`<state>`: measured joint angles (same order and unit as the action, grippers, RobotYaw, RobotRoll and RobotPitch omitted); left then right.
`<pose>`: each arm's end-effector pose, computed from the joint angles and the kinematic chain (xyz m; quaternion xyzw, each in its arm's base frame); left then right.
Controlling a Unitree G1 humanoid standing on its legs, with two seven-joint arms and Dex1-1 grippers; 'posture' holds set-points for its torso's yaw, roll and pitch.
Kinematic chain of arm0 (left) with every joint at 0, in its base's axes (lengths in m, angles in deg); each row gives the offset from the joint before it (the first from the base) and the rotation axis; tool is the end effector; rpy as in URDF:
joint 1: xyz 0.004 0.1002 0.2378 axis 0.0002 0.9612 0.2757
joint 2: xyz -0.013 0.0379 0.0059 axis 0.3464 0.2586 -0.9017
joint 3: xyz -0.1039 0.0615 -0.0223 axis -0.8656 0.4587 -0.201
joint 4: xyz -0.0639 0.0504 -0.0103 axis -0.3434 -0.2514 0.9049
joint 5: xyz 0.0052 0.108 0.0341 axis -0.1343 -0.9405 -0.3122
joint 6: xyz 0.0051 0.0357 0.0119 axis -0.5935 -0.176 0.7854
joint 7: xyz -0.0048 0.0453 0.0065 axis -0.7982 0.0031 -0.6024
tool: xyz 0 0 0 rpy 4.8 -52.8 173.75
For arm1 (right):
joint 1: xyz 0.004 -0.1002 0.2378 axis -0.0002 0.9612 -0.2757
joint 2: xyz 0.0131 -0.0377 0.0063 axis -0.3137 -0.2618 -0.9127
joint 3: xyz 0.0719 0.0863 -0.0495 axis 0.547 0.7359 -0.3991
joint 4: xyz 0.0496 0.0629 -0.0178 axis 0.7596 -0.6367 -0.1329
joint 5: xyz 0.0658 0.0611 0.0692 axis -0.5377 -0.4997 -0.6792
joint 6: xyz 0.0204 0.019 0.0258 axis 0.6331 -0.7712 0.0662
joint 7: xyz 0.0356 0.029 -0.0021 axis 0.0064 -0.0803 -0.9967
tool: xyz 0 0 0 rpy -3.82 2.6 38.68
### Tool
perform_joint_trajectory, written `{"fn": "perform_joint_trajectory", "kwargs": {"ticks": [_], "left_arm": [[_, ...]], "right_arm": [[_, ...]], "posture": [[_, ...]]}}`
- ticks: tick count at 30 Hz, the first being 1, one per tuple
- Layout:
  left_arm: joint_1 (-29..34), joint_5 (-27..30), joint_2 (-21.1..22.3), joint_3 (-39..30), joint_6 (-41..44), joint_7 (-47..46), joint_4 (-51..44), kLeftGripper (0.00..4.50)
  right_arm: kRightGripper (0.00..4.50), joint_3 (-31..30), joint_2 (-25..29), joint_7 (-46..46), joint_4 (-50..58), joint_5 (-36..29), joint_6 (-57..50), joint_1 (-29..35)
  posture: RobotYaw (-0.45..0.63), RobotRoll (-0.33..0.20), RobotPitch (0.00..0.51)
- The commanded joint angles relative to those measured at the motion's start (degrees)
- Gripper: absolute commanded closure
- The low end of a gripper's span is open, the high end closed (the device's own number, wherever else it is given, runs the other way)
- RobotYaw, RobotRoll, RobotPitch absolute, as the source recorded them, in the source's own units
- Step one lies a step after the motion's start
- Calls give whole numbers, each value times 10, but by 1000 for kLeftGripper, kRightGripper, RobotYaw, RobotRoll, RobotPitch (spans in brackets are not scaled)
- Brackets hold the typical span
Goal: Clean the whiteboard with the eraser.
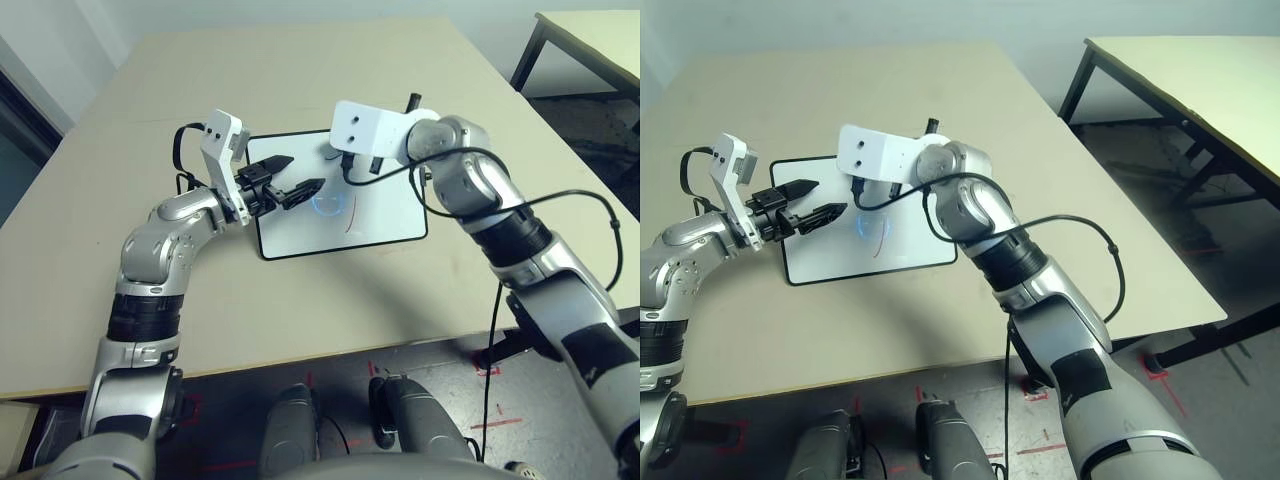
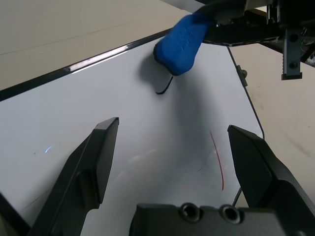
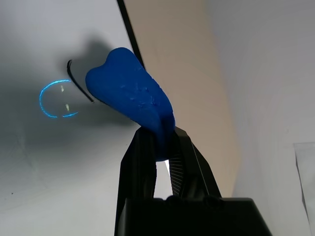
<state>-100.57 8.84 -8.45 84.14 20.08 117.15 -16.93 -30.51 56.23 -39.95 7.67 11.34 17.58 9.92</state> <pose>0.2995 0.2319 0.1760 0.0286 0.0346 -0.3689 0.9284 0.3493 -0.0692 0.2441 -0.5323 -0.0187 0.3076 0.7885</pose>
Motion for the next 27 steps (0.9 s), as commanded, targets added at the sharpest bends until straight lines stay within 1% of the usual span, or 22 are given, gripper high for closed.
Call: {"fn": "perform_joint_trajectory", "kwargs": {"ticks": [1, 5, 8, 12, 16, 20, 22, 27], "left_arm": [[8, 2, 4, -2, 3, -2, -7, 0], [8, 2, 5, -2, 2, -3, -5, 0], [7, 1, 3, -2, 0, -3, -3, 0], [5, 1, 0, 0, -2, -3, 1, 0], [5, 1, -1, -1, -2, -5, -1, 0], [13, 4, -1, -2, 3, -8, -12, 0], [16, 6, 0, -4, 5, -10, -17, 0], [23, 8, 1, -6, 8, -12, -24, 0]], "right_arm": [[4152, -23, 26, -43, 57, 8, -6, 48], [4152, -41, 74, -100, 158, 21, -33, 118], [4153, -44, 86, -119, 189, 28, -48, 136], [4153, -29, 57, -90, 131, 31, -38, 101], [4157, -8, 13, -25, 0, 24, 8, 20], [4164, -4, -10, 9, -80, 21, 50, -28], [4164, -7, -10, 8, -89, 24, 61, -30], [4164, -29, 24, -43, -20, 40, 53, 21]], "posture": [[-37, 0, 107], [-45, 0, 106], [-50, 0, 106], [-51, 0, 109], [-45, 0, 112], [-39, 0, 116], [-33, 0, 119], [-36, 0, 120]]}}
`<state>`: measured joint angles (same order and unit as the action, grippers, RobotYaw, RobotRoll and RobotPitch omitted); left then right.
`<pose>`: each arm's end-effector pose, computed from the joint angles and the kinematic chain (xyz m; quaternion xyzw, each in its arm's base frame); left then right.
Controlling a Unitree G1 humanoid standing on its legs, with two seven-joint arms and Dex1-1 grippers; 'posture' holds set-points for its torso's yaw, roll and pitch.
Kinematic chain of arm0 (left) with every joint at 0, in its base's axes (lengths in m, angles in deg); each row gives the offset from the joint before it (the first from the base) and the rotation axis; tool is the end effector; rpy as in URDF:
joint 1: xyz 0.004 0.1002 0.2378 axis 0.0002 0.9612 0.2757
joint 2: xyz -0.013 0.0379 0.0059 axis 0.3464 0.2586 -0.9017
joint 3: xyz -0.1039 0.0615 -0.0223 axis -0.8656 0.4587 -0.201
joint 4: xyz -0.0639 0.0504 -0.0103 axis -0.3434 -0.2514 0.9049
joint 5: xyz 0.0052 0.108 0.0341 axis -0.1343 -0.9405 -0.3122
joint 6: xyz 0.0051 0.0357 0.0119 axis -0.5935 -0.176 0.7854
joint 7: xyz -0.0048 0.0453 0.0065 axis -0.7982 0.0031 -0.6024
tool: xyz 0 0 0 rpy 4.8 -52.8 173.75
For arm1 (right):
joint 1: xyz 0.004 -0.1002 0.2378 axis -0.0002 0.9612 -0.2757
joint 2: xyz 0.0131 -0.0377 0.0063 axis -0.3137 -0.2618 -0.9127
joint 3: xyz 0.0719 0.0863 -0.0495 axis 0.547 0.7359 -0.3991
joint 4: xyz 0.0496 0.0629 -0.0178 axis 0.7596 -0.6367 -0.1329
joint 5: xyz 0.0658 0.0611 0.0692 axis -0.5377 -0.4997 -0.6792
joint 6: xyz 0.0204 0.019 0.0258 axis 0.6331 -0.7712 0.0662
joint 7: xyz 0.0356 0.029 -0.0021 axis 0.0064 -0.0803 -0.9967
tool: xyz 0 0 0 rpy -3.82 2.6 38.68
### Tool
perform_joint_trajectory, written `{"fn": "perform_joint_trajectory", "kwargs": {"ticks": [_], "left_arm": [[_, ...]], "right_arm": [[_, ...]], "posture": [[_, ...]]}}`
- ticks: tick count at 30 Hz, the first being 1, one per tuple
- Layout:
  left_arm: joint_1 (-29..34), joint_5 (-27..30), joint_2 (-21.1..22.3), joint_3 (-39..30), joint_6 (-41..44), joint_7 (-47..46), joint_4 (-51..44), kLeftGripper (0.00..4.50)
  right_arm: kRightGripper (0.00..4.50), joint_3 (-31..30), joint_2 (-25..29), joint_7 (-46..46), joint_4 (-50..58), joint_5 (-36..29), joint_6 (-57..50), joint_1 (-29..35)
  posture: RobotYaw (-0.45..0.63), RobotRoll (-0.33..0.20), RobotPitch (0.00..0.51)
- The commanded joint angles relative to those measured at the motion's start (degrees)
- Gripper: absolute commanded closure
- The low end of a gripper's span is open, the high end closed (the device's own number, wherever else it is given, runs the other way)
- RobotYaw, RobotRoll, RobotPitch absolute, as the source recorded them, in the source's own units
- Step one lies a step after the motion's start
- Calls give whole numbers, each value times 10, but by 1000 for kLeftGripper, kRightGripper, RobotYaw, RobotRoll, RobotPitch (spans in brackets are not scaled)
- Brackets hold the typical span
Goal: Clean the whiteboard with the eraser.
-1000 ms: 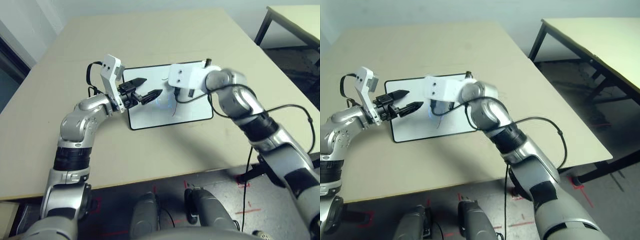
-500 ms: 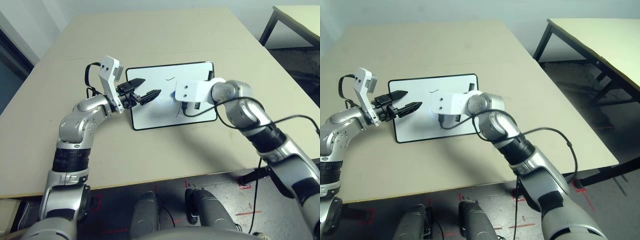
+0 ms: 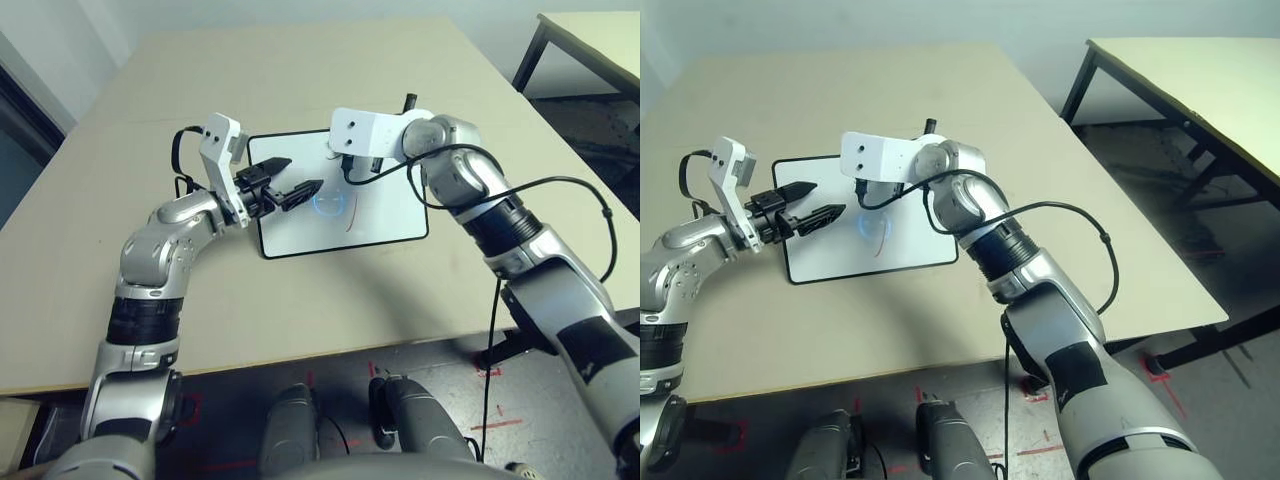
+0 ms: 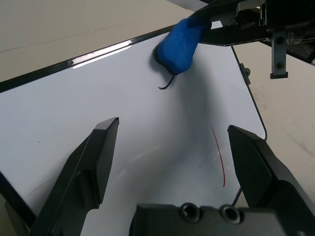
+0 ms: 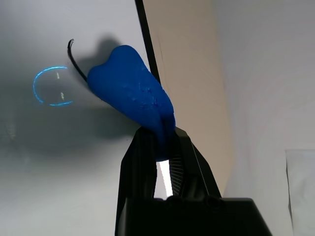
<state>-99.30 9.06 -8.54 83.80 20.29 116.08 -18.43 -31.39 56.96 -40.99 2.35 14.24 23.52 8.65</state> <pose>0.2954 0.2320 0.1739 0.0282 0.0338 -0.3617 0.9312 0.3584 -0.0728 0.2412 -0.5719 -0.0149 0.3093 0.7596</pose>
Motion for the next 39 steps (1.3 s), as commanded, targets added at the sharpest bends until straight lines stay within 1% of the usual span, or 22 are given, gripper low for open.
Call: {"fn": "perform_joint_trajectory", "kwargs": {"ticks": [1, 3, 7, 9, 12, 15, 17, 19, 21, 23, 28, 31, 33, 37, 39], "left_arm": [[10, 6, 2, -3, 6, -1, -9, 0], [9, 5, 2, -3, 6, -2, -7, 0], [5, 4, 0, 0, 4, -2, -2, 0], [3, 3, -2, 2, 2, -1, 1, 0], [3, 3, -3, 2, 3, -2, 0, 0], [6, 4, -5, 2, 3, -2, -2, 0], [9, 4, -6, 1, 4, -3, -6, 0], [14, 5, -6, -1, 5, -4, -10, 0], [18, 7, -3, -4, 7, -5, -14, 0], [21, 9, 3, -9, 8, -3, -16, 0], [6, 10, 34, -27, 8, 4, 6, 0], [-5, 9, 45, -31, 0, 8, 20, 0], [-7, 8, 47, -30, -3, 9, 25, 0], [-8, 9, 47, -29, -5, 8, 27, 0], [-3, 10, 46, -29, -5, 6, 22, 0]], "right_arm": [[4165, -26, 28, -49, 60, 15, -13, 51], [4165, -33, 49, -77, 110, 23, -25, 84], [4166, -36, 63, -105, 157, 34, -41, 111], [4167, -31, 48, -90, 126, 36, -36, 91], [4167, -11, 9, -42, 39, 31, -17, 29], [4167, -3, -19, -6, -33, 23, 8, -18], [4167, -4, -31, 10, -68, 20, 24, -35], [4167, -9, -35, 14, -81, 20, 37, -37], [4167, -18, -32, 5, -73, 24, 44, -24], [4168, -27, -19, -15, -37, 29, 41, 2], [4168, -41, 29, -83, 98, 41, 11, 87], [4168, -41, 32, -97, 121, 47, 5, 100], [4169, -37, 22, -89, 102, 49, 7, 87], [4169, -20, -10, -48, 26, 47, 22, 34], [4170, -10, -32, -20, -29, 40, 36, -7]], "posture": [[-36, 0, 120], [-41, 0, 120], [-53, 0, 121], [-53, 0, 121], [-52, 0, 124], [-44, 0, 128], [-38, 0, 130], [-30, 0, 131], [-28, 0, 132], [-25, 0, 130], [-28, 0, 128], [-31, 0, 125], [-30, 0, 125], [-26, 0, 125], [-20, 0, 124]]}}
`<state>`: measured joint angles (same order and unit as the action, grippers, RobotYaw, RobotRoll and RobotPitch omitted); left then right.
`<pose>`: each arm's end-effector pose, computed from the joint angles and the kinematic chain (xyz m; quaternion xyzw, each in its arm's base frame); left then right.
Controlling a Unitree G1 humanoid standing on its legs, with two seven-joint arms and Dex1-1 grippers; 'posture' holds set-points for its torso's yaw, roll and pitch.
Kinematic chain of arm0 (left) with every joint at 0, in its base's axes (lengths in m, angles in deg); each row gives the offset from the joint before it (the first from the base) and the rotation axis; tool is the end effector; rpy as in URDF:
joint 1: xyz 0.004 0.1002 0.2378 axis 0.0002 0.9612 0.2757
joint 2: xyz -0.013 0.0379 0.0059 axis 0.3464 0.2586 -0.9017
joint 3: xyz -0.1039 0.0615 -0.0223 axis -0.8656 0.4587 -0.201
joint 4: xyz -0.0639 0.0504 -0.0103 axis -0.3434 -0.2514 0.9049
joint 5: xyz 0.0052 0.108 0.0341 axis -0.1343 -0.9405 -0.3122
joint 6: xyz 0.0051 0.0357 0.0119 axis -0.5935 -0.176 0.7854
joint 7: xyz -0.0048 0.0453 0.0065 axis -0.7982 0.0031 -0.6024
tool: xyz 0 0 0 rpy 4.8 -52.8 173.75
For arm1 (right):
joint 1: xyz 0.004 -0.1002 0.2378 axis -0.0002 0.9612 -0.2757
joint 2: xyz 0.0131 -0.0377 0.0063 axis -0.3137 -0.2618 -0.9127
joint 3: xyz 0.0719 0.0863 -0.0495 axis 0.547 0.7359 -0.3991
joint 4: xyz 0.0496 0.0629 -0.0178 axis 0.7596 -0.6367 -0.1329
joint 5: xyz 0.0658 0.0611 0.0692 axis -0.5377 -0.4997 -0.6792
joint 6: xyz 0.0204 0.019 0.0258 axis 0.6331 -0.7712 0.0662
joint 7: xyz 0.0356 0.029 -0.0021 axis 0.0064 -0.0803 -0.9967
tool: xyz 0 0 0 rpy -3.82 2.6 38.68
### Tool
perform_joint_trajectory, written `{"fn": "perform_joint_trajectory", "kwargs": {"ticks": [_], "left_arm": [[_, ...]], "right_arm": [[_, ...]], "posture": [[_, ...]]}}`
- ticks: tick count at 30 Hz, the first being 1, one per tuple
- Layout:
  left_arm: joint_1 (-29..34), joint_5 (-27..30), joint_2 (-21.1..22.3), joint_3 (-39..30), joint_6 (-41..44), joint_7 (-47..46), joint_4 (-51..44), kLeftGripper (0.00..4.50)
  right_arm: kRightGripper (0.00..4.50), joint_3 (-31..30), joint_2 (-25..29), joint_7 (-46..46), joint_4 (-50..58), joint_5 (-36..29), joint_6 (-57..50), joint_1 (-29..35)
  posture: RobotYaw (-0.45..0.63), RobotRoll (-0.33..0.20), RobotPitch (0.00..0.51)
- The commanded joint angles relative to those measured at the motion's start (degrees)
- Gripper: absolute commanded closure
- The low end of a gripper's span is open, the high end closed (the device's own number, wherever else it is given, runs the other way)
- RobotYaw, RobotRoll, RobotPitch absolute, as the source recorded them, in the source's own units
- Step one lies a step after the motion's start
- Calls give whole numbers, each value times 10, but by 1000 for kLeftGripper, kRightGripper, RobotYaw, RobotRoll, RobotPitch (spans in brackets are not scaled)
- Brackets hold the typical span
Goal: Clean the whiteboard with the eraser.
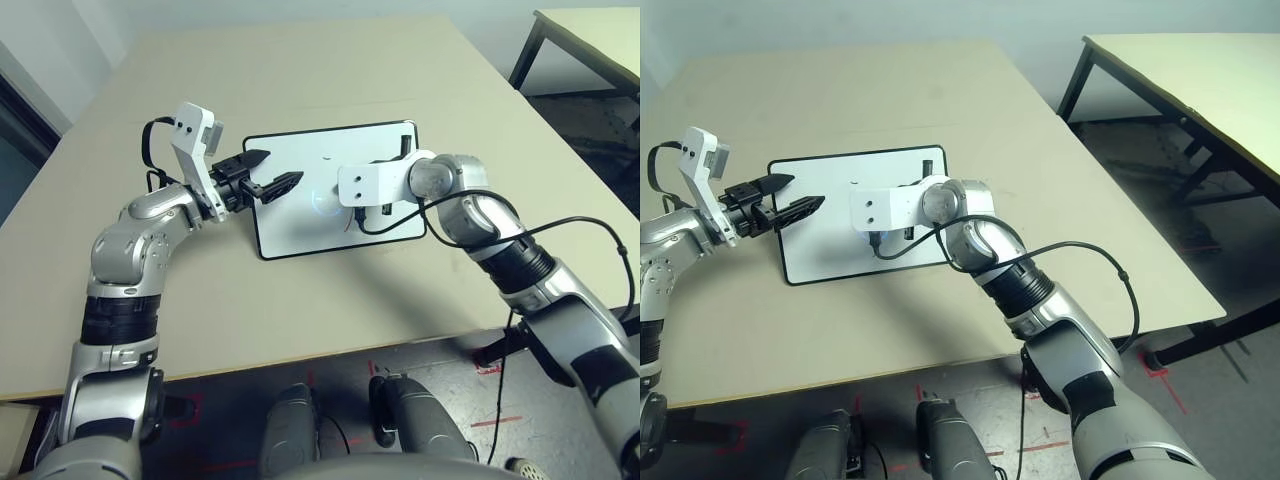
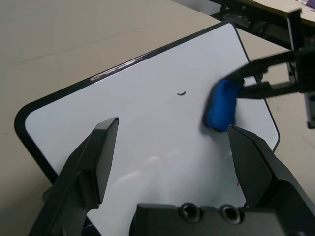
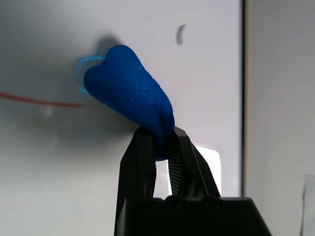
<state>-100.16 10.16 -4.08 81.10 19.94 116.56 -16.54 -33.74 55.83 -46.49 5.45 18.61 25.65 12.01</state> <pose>0.2938 0.2561 0.1879 0.0412 0.0270 -0.3321 0.9420 0.3487 -0.0612 0.2242 -0.6047 -0.0027 0.3569 0.7121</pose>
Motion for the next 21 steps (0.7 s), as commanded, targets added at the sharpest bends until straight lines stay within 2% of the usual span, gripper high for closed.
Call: {"fn": "perform_joint_trajectory", "kwargs": {"ticks": [1, 3, 6, 15, 18, 21], "left_arm": [[10, 1, 0, -2, -1, 0, -1, 0], [15, 2, -2, -2, 1, -2, -7, 0], [20, 4, -1, -4, 3, -4, -12, 0], [21, 5, -3, -5, 1, -8, -10, 0], [17, 4, -7, -2, -1, -8, -7, 0], [16, 4, -11, -1, 0, -10, -8, 0]], "right_arm": [[4170, 17, -31, 50, -91, -7, 25, -61], [4170, 18, -41, 67, -130, -9, 42, -82], [4170, 8, -38, 65, -135, -8, 54, -73], [4170, -17, 42, -56, 85, 12, 0, 62], [4170, -15, 44, -66, 96, 16, -8, 64], [4170, -3, 28, -43, 43, 17, -4, 28]], "posture": [[-16, 0, 124], [-11, 0, 124], [-9, 0, 123], [-28, 0, 118], [-30, 0, 118], [-27, 0, 118]]}}
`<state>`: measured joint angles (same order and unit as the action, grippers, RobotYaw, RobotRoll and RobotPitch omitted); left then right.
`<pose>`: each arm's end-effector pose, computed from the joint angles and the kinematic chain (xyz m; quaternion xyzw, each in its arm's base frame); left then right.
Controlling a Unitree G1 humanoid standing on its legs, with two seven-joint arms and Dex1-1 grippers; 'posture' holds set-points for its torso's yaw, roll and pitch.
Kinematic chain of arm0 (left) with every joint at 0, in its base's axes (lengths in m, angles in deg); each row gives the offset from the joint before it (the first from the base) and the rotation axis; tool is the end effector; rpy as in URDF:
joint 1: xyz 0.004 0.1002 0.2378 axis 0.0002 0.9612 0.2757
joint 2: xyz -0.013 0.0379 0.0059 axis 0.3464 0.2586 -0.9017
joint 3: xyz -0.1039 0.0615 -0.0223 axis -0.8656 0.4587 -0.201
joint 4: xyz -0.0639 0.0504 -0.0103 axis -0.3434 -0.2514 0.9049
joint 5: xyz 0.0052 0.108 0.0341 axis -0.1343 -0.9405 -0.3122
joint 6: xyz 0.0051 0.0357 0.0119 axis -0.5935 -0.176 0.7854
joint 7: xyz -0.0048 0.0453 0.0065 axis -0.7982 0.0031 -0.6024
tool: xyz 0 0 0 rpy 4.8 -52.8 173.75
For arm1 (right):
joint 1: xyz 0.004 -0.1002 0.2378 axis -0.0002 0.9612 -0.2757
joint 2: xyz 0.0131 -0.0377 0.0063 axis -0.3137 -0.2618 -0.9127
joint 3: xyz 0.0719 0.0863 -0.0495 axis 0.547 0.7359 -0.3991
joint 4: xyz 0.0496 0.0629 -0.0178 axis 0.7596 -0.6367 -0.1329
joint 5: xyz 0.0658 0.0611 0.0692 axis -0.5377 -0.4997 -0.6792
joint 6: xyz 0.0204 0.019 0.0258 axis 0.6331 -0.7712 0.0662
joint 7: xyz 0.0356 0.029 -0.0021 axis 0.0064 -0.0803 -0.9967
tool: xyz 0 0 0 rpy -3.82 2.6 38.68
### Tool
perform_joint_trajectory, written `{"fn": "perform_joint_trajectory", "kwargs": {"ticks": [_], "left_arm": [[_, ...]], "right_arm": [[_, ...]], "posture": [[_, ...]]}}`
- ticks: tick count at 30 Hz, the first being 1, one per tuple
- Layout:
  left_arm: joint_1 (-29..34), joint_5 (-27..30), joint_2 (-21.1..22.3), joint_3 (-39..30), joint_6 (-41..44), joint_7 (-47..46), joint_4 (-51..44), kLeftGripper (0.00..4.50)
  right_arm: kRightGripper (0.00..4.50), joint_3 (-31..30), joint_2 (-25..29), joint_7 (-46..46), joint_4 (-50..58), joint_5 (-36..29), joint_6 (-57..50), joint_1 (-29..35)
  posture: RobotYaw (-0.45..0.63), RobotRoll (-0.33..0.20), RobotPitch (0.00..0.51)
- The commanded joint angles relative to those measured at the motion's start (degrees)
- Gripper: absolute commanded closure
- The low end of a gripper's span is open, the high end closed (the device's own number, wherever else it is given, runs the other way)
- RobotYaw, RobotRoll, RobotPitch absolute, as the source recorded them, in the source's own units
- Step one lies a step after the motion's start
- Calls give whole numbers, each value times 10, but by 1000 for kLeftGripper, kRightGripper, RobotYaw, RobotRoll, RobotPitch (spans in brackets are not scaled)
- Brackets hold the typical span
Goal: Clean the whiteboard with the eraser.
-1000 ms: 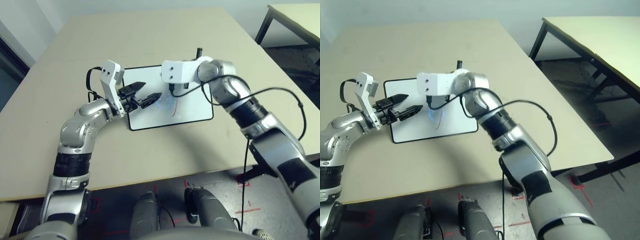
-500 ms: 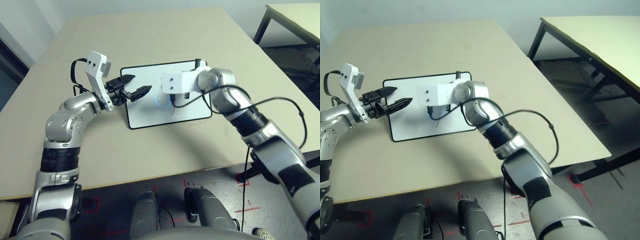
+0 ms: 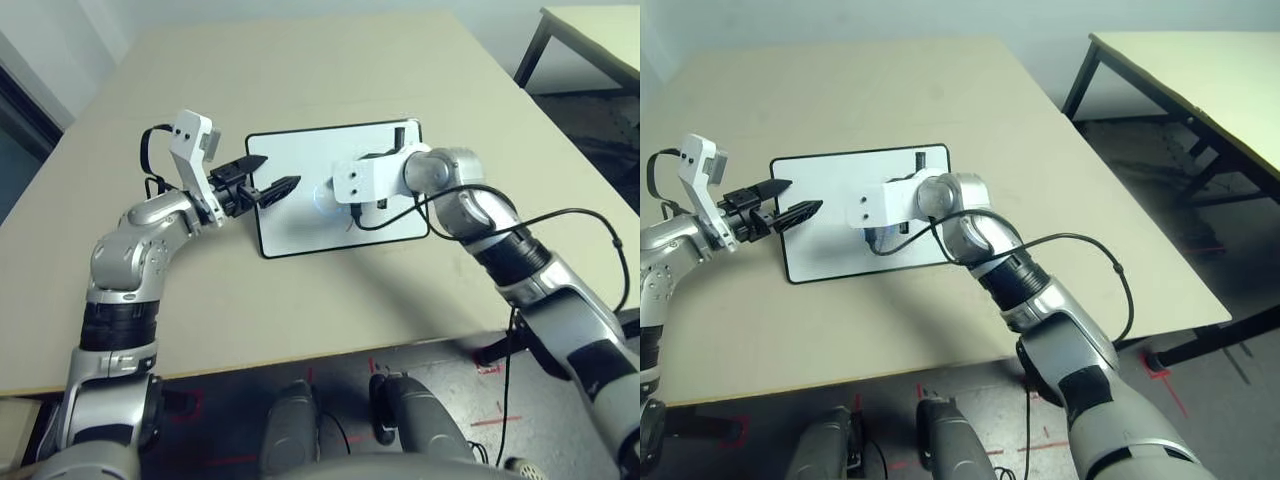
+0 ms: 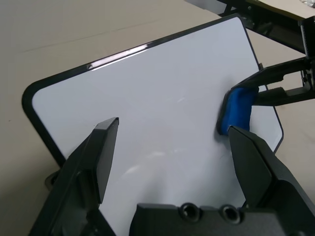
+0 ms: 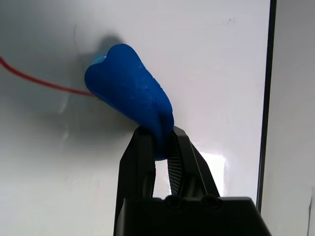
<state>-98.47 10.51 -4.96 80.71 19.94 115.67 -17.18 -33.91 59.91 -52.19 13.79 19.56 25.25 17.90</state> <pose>0.2907 0.2556 0.1799 0.0299 0.0319 -0.3267 0.9441 0.3344 -0.0782 0.2122 -0.6146 0.0210 0.3840 0.6888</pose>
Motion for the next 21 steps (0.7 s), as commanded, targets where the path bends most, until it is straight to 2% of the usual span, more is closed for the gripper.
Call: {"fn": "perform_joint_trajectory", "kwargs": {"ticks": [1, 5, 8, 11, 16, 19, 21], "left_arm": [[0, 1, -3, 3, 1, -2, -4, 0], [3, 3, -4, 2, 5, -2, -9, 0], [5, 3, -4, 4, 7, -1, -11, 0], [5, 5, -5, 6, 10, 2, -13, 0], [3, 11, -3, 10, 26, 5, -24, 0], [4, 13, -2, 11, 30, 5, -26, 0], [4, 13, -1, 11, 32, 6, -27, 0]], "right_arm": [[4170, 4, -20, 27, -66, 6, 3, -47], [4174, 20, -30, 70, -141, -1, 17, -87], [4174, 24, -27, 79, -151, -4, 17, -91], [4177, 17, -11, 53, -92, -4, -2, -52], [4180, -17, 49, -40, 116, 10, -58, 97], [4184, -20, 57, -58, 154, 20, -76, 122], [4184, -19, 50, -57, 148, 22, -82, 114]], "posture": [[-27, 0, 119], [-32, 0, 120], [-37, 0, 119], [-37, 0, 119], [-50, 0, 132], [-52, 0, 134], [-52, 0, 134]]}}
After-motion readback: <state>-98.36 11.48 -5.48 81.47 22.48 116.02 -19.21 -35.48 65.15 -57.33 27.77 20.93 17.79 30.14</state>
